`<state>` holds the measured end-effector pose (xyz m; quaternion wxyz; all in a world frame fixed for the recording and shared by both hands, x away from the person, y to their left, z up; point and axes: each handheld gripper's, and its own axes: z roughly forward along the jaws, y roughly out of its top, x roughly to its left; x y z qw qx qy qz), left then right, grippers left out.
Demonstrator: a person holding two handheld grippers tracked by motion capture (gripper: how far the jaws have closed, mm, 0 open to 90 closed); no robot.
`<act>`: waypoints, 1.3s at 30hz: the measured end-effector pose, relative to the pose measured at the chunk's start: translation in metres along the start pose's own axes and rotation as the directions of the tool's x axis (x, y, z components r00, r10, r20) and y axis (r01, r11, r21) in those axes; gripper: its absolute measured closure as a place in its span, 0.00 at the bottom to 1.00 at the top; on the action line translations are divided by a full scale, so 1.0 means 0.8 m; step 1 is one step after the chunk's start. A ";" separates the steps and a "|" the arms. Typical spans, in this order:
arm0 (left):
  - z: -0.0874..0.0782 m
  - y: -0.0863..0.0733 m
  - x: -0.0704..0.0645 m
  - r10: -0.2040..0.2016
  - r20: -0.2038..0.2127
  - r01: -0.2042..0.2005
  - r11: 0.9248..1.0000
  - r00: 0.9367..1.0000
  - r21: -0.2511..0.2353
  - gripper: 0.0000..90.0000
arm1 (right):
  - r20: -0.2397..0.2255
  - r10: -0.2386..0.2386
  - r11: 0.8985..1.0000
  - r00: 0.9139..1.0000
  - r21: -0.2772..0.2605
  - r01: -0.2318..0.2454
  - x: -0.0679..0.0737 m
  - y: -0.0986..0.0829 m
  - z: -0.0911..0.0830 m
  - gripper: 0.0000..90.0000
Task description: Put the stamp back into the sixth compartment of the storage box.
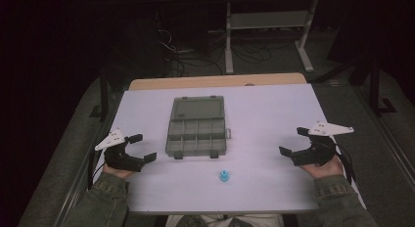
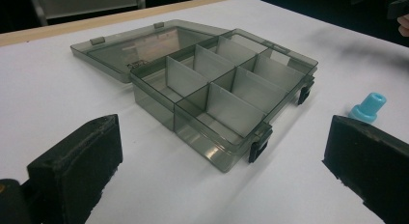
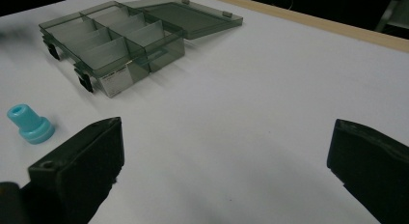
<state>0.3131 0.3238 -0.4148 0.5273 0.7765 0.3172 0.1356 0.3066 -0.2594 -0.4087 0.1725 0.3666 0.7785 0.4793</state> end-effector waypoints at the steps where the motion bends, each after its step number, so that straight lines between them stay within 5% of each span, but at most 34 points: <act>1: 0.000 0.000 0.000 0.001 0.000 -0.001 1.000 1.000 0.000 0.00 | 0.000 0.000 1.000 1.000 0.000 0.000 0.000 0.000 0.000 0.00; 19: 0.001 0.000 -0.002 -0.002 -0.001 0.002 1.000 1.000 0.002 0.00 | -0.015 -0.006 1.000 1.000 0.012 0.007 0.006 0.002 -0.001 0.00; 39: 0.001 -0.001 -0.001 0.007 -0.010 -0.007 1.000 1.000 0.012 0.00 | -0.067 -0.062 0.995 0.996 0.079 0.067 0.025 0.026 0.012 0.00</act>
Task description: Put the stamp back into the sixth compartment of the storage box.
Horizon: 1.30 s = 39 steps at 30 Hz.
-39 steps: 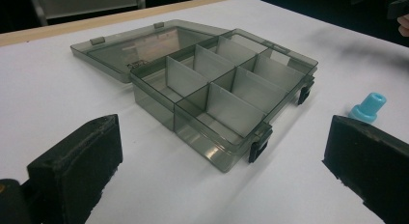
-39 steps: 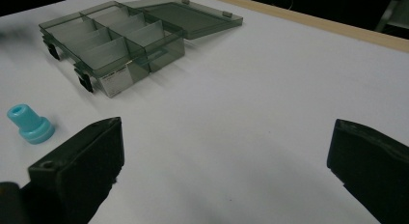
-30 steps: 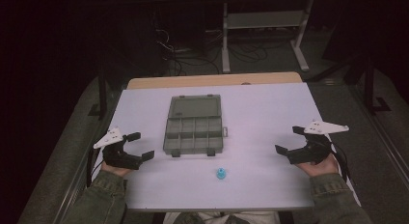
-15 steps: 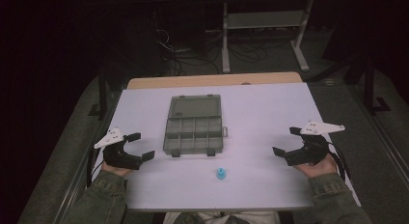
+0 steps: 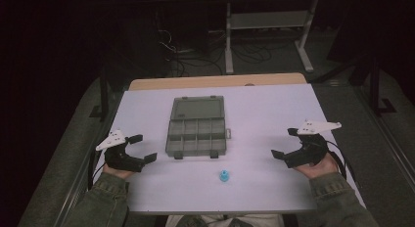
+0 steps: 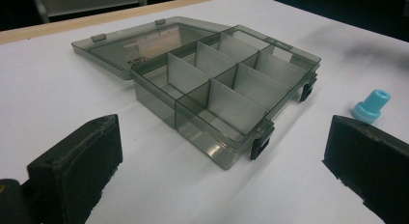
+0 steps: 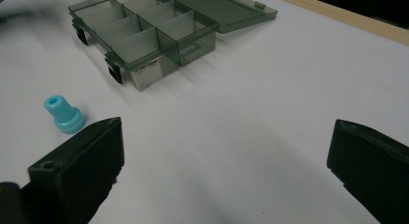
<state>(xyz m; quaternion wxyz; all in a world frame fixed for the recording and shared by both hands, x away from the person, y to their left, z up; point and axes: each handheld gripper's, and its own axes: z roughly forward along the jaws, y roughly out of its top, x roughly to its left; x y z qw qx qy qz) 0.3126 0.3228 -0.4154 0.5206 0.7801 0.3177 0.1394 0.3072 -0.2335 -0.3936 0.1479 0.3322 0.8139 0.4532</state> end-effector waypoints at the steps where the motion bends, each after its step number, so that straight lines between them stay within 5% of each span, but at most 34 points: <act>1: 0.000 0.000 0.000 0.002 0.000 -0.002 1.000 1.000 -0.002 0.00 | 0.000 -0.005 1.000 1.000 0.004 0.005 0.001 0.002 0.001 0.00; 17: -0.001 0.000 -0.001 -0.001 -0.002 0.001 1.000 1.000 -0.007 0.00 | -0.055 -0.054 0.998 0.997 0.030 0.056 0.017 0.030 0.014 0.00; 39: -0.001 0.000 -0.001 0.002 -0.001 -0.002 1.000 1.000 -0.008 0.00 | -0.109 -0.099 0.993 0.989 0.053 0.106 0.036 0.042 0.033 0.00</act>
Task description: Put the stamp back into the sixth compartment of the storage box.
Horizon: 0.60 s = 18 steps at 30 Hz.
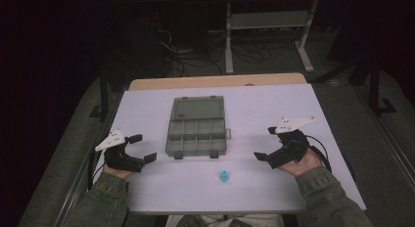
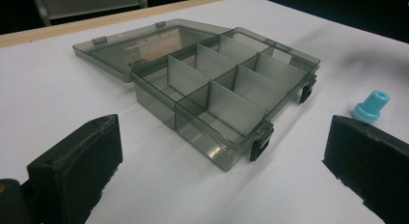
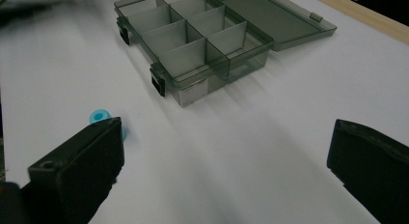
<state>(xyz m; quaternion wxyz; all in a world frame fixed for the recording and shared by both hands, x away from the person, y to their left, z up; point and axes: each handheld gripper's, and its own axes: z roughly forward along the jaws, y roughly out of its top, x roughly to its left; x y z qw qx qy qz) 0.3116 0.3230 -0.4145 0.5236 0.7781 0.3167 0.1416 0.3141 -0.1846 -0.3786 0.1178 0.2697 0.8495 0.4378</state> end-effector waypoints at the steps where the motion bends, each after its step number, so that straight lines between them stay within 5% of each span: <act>1: 0.000 0.000 0.000 0.000 0.000 0.000 1.000 1.000 0.000 0.00 | -0.002 -0.004 1.000 1.000 0.001 0.004 0.001 0.001 0.001 0.00; 18: 0.000 0.000 0.000 0.001 0.000 -0.001 1.000 1.000 0.001 0.00 | -0.048 -0.041 0.998 0.998 0.046 0.043 0.012 0.011 0.025 0.00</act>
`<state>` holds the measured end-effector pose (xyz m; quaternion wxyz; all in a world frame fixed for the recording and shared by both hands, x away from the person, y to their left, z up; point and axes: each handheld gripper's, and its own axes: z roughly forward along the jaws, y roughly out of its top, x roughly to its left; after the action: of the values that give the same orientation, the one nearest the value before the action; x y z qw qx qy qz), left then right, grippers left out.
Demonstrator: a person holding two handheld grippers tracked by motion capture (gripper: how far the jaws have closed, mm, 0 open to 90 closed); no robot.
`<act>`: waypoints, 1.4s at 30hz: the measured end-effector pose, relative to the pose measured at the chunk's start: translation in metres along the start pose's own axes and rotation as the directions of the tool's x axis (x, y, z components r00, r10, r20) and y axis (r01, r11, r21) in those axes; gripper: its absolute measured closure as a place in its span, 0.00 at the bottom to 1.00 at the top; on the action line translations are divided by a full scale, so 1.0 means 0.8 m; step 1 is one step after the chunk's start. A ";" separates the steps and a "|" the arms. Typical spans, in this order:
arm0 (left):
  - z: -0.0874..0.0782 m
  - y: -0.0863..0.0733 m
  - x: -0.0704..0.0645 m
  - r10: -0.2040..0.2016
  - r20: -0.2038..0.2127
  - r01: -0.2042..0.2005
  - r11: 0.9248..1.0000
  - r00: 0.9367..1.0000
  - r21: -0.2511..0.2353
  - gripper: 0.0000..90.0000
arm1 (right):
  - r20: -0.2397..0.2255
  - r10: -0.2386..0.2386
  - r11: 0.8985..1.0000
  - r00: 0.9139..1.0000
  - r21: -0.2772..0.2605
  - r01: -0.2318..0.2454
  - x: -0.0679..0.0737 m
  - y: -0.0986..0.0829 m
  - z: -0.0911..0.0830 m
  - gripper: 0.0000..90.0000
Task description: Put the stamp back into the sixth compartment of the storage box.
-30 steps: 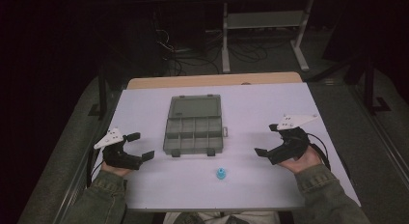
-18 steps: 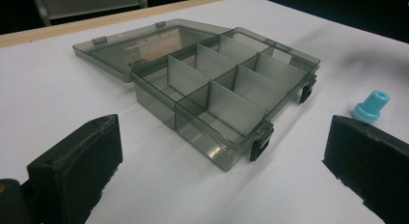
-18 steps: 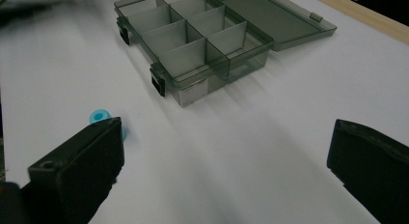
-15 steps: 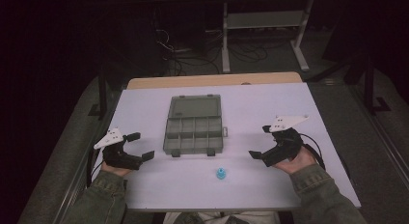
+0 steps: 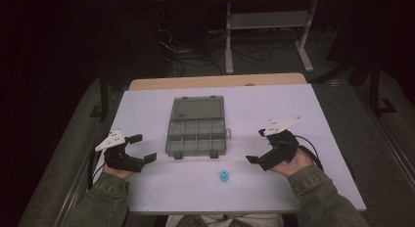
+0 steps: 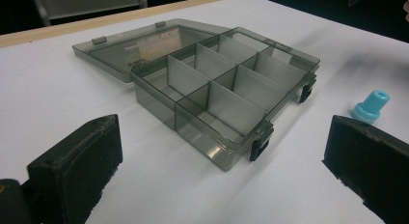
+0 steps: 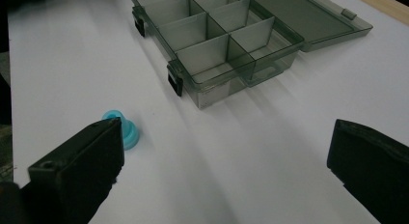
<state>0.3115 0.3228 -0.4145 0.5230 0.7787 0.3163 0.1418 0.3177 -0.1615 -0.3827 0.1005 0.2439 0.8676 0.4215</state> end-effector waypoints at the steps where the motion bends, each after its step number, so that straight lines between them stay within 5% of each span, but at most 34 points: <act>1: 0.000 0.000 0.000 0.000 0.000 0.000 1.000 1.000 0.000 0.00 | -0.002 0.000 1.000 1.000 0.002 0.000 0.001 0.000 0.001 0.00; 24: 0.000 0.000 0.000 0.001 0.000 -0.001 1.000 1.000 0.001 0.00 | -0.071 -0.037 0.997 0.997 0.069 0.042 0.018 0.008 0.034 0.00; 42: 0.000 0.000 0.000 0.001 0.001 -0.001 1.000 1.000 0.001 0.00 | -0.134 -0.079 0.985 0.988 0.143 0.098 0.036 0.009 0.062 0.00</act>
<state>0.3115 0.3229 -0.4146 0.5228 0.7790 0.3159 0.1414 0.3143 -0.1098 -0.4074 0.0450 0.1845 0.9113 0.3652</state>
